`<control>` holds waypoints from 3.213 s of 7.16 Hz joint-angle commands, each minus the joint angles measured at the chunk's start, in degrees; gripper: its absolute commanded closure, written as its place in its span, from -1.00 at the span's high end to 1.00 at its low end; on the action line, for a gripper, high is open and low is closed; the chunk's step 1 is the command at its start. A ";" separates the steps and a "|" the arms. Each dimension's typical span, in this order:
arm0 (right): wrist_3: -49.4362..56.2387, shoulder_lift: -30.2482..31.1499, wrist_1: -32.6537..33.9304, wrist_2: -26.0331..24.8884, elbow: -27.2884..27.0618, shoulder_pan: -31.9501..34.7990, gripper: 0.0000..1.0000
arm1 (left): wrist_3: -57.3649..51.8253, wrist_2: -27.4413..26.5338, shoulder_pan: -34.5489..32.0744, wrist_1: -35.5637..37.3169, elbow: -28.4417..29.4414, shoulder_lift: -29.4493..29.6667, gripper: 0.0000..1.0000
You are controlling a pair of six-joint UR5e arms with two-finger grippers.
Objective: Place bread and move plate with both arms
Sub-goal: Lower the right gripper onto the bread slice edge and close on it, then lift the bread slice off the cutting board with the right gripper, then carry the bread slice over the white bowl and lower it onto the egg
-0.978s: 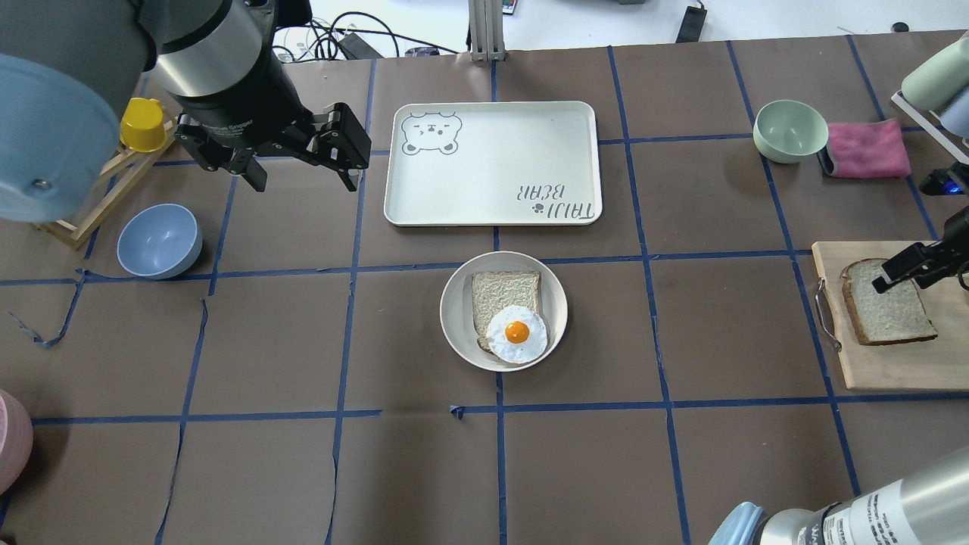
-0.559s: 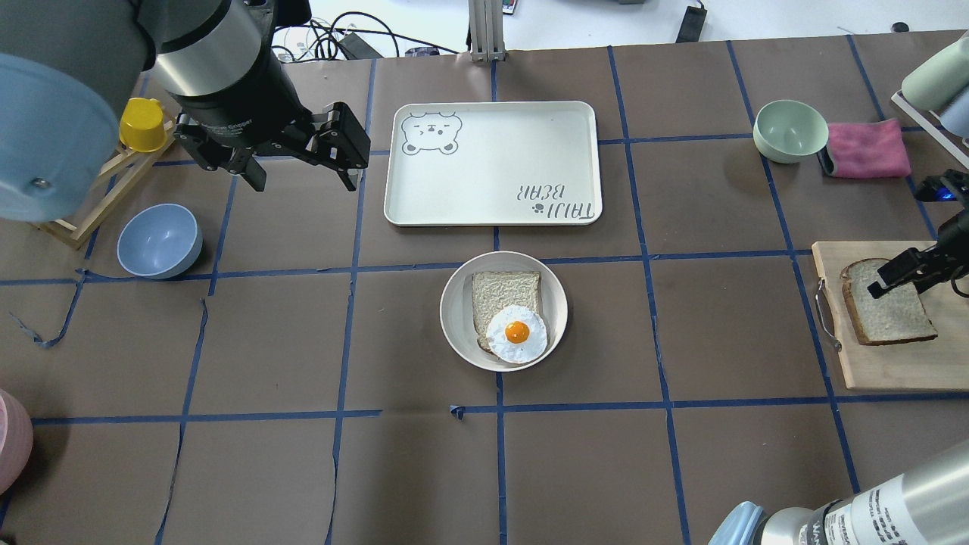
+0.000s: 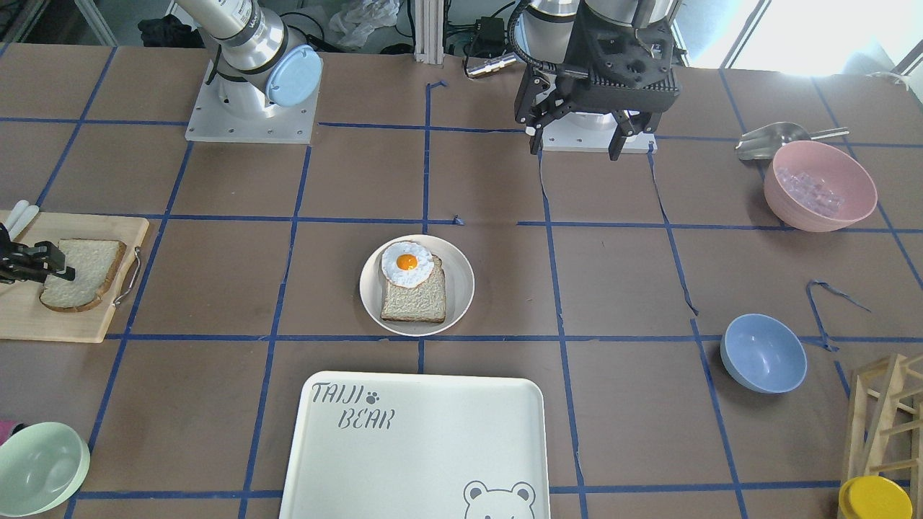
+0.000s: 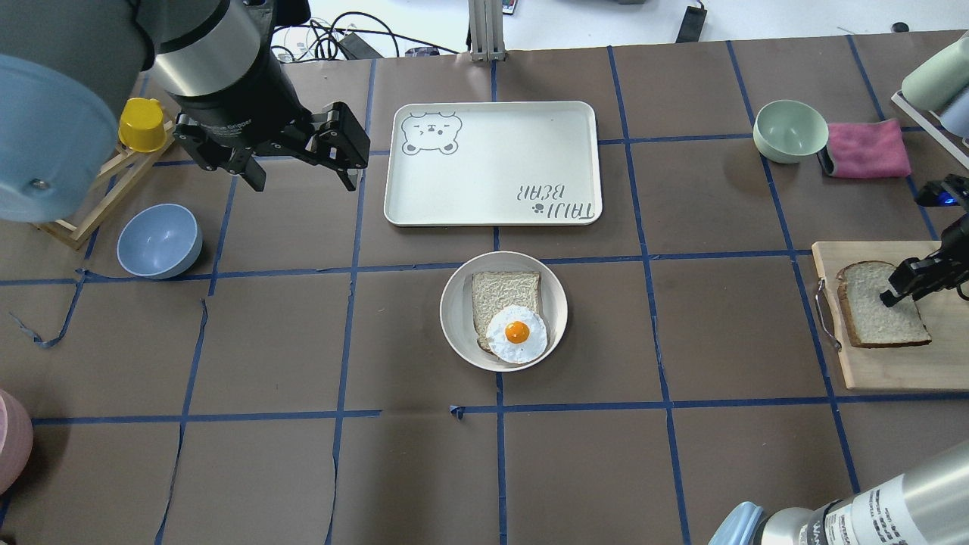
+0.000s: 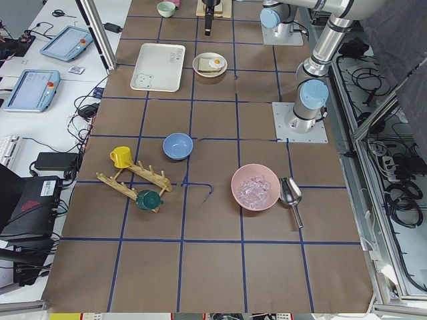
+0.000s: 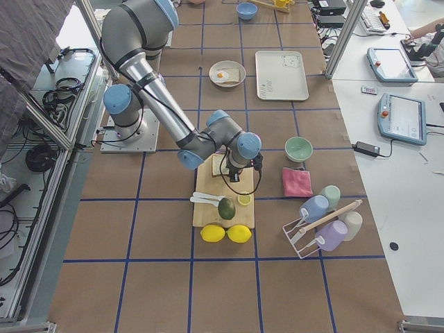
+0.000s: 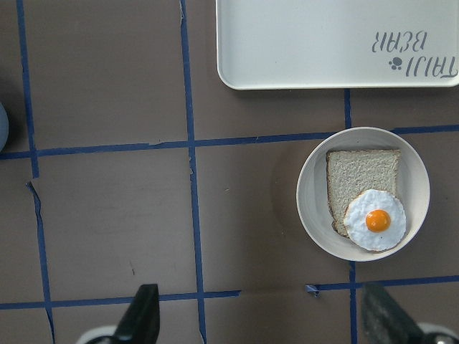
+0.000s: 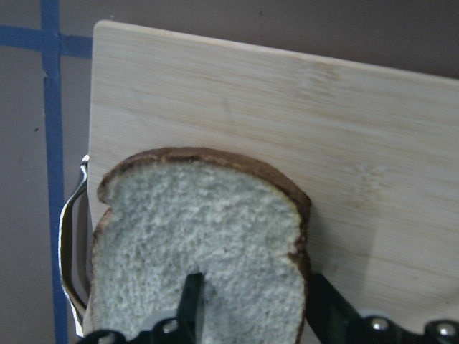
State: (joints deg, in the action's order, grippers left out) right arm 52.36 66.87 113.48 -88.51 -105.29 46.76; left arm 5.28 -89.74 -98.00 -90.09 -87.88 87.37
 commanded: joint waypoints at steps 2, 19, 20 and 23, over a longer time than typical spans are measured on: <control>-0.59 0.62 0.08 -2.79 0.00 0.00 -1.00 | 0.00 0.00 0.00 0.00 -0.01 0.00 1.00; -29.07 16.44 -15.83 21.58 1.84 29.91 -1.00 | 0.00 0.00 0.00 0.00 -0.01 0.00 1.00; -31.94 16.36 -15.66 24.58 1.41 36.32 -1.00 | 0.00 0.00 0.00 0.00 -0.09 0.00 1.00; -46.90 13.13 1.60 29.01 -2.70 51.02 -1.00 | 0.00 -0.08 0.00 -0.09 -0.10 0.00 1.00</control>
State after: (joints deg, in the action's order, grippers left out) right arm 9.80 81.55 108.23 -60.40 -105.83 92.27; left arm 5.27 -89.76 -98.00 -90.11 -87.97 87.36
